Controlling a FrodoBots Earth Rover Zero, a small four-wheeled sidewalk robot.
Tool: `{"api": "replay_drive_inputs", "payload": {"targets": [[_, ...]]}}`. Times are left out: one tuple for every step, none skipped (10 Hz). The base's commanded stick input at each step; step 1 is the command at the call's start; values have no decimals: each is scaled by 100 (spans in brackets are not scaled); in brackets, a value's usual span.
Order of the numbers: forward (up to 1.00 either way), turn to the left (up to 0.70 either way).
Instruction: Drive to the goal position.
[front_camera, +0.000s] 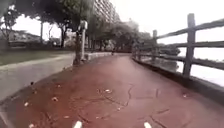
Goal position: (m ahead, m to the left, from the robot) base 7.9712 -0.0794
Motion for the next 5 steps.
{"api": "replay_drive_inputs", "payload": {"targets": [[50,0],[50,0],[50,0],[50,0],[50,0]]}}
